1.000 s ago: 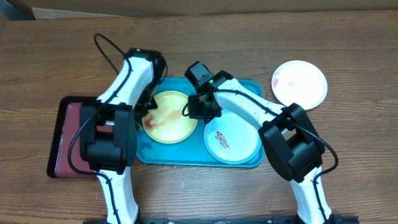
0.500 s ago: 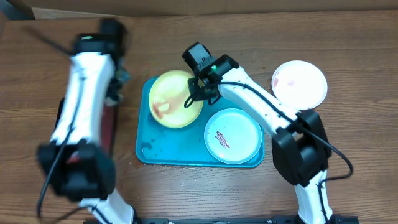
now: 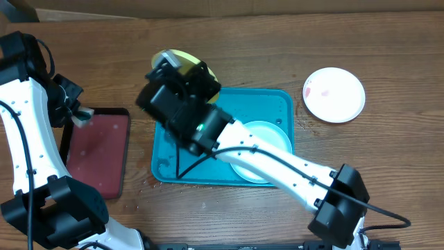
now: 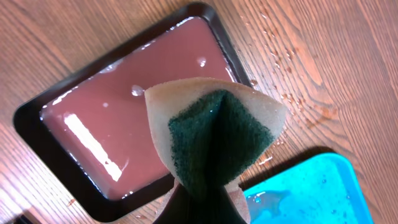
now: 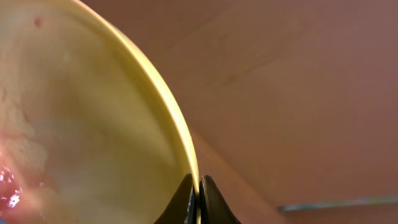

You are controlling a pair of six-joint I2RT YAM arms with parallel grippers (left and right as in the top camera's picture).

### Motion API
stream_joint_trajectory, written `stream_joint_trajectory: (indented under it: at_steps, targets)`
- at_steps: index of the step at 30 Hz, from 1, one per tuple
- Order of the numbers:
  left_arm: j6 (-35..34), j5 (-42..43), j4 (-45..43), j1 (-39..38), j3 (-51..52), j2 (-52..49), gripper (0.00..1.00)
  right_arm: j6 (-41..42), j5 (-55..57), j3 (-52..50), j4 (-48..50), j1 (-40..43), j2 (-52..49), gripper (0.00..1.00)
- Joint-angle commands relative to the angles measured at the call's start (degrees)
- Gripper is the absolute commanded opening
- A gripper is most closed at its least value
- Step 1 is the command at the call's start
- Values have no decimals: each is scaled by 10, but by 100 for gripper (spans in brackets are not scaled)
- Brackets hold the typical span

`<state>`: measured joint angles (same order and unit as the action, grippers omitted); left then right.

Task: Clean dirty plates on tray and stack at the side
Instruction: 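Withdraw the left gripper and lift the yellow plate with the right gripper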

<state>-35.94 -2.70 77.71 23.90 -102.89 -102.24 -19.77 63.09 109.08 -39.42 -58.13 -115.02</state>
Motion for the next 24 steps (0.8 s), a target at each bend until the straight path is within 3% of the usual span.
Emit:
stream_joint_trajectory:
  at_steps: [1, 6, 12, 19, 24]
  targets:
    - [17, 21, -2, 0, -1, -5, 4, -174, 130, 13, 43, -18, 12, 4]
    - [17, 21, -2, 0, -1, -5, 4, -270, 163, 13, 122, -28, 12, 4]
    - [26, 21, -2, 0, -1, -5, 4, -252, 171, 13, 149, -17, 12, 4]
    - [28, 21, -3, 0, -1, -5, 4, -50, 238, 13, 131, 55, 12, 3]
    - [32, 21, -6, 0, -1, -5, 4, 76, 223, 13, 53, 138, 15, 3]
